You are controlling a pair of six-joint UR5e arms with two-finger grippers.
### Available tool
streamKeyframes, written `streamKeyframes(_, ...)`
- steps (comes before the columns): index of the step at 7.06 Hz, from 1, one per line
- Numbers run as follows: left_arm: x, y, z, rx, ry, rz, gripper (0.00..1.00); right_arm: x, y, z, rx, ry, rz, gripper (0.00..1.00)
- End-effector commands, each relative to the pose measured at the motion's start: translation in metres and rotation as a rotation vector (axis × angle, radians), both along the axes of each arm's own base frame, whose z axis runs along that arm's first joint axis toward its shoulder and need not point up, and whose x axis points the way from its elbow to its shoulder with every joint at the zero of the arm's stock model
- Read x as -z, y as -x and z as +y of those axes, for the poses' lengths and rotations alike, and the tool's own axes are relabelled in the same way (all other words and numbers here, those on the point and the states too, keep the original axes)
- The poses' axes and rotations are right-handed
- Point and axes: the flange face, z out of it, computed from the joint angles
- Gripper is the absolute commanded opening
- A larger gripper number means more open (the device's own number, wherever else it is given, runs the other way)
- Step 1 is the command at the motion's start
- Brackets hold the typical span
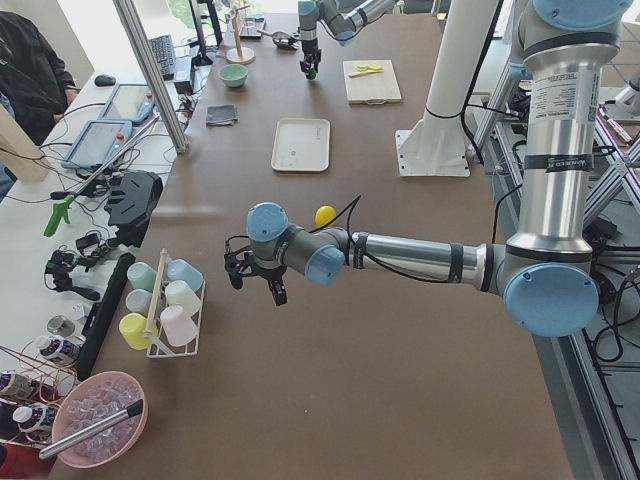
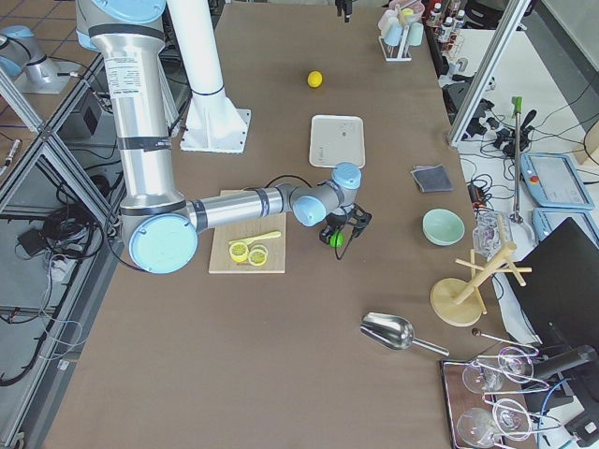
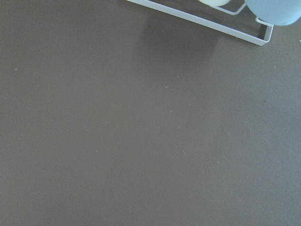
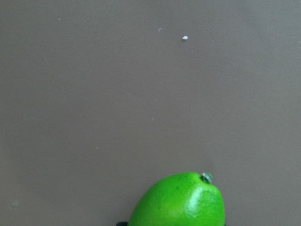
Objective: Place all lemons on tray
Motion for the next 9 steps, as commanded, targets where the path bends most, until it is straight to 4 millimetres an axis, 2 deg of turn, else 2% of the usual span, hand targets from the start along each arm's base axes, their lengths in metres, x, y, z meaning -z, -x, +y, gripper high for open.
streamKeyframes(1, 0.000, 0.000, 0.000, 0.001, 0.002, 0.001, 0.98, 0.019, 0.000, -0.003, -0.001, -0.015, -0.020, 0.00)
streamKeyframes(2, 0.001, -0.013, 0.001, -0.004, 0.023, 0.004, 0.98, 0.046, -0.001, 0.000, -0.001, -0.025, -0.029, 0.00)
streamKeyframes(3, 0.029, -0.039, -0.016, 0.019, 0.045, 0.024, 0.98, 0.077, 0.000, -0.002, -0.001, -0.028, -0.032, 0.00)
streamKeyframes(4, 0.067, -0.064, -0.035, 0.065, 0.080, 0.056, 0.98, 0.105, 0.007, -0.008, 0.001, -0.024, -0.029, 0.00)
streamKeyframes(5, 0.089, -0.098, -0.029, 0.076, 0.122, 0.070, 0.98, 0.121, 0.015, -0.008, -0.012, -0.008, -0.035, 0.00)
streamKeyframes(7, 0.133, -0.171, 0.010, 0.136, 0.196, 0.063, 0.98, 0.144, 0.031, 0.000, -0.009, -0.014, -0.059, 0.00)
streamKeyframes(8, 0.144, -0.193, 0.025, 0.162, 0.249, 0.067, 0.98, 0.145, 0.036, 0.002, 0.000, -0.016, -0.059, 0.00)
streamKeyframes(9, 0.154, -0.205, 0.035, 0.193, 0.317, 0.079, 0.98, 0.150, 0.039, 0.002, -0.009, -0.009, -0.063, 0.00)
